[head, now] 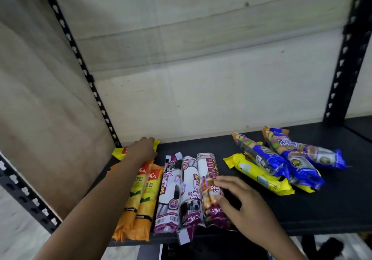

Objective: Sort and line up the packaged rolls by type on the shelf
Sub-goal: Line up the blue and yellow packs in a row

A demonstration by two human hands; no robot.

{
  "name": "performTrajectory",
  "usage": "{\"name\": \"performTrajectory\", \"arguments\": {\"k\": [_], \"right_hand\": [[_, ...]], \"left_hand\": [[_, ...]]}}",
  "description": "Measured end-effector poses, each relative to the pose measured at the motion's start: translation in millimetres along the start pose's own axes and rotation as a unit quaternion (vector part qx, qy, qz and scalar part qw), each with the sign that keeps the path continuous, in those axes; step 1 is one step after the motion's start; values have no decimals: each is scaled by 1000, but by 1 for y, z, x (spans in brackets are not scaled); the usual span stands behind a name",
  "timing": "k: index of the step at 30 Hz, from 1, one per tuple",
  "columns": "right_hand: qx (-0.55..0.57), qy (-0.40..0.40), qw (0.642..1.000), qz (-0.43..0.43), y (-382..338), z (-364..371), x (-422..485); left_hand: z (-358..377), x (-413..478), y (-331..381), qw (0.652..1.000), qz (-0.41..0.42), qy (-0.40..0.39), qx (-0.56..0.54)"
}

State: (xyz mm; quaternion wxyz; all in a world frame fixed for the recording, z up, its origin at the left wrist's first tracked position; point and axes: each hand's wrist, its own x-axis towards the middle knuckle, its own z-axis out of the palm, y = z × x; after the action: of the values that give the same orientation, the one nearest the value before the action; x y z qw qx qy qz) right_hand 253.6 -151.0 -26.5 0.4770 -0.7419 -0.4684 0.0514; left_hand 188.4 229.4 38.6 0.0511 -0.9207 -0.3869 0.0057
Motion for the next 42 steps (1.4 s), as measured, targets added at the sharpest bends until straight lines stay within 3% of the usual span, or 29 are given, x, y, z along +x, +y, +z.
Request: {"name": "performTrajectory", "arguments": {"k": [10,18,23,30,33,37,42], "right_hand": [[-76,-33,997,-6,-7,2,-2],[-87,-34,996,-15,-11,-1,-4],[-59,-24,998,-15,-8,0,-2],[-17,-10,1000,-2,-8,0,-2],[21,26,999,1,-9,-1,-2],[64,95,993,1,-13,-7,-10],[33,153,988,-1,-9,-28,-27]], "left_hand": [[6,3,11,999,-18,46,-15],[-5,-2,5,994,15,85,-63],[-34,-27,12,979,84,150,-108],[-67,-113,60,929,233,211,-197],[-67,-153,86,905,307,211,-205],[-63,-184,115,890,338,201,-230],[-50,-209,147,863,388,188,-262]]}}
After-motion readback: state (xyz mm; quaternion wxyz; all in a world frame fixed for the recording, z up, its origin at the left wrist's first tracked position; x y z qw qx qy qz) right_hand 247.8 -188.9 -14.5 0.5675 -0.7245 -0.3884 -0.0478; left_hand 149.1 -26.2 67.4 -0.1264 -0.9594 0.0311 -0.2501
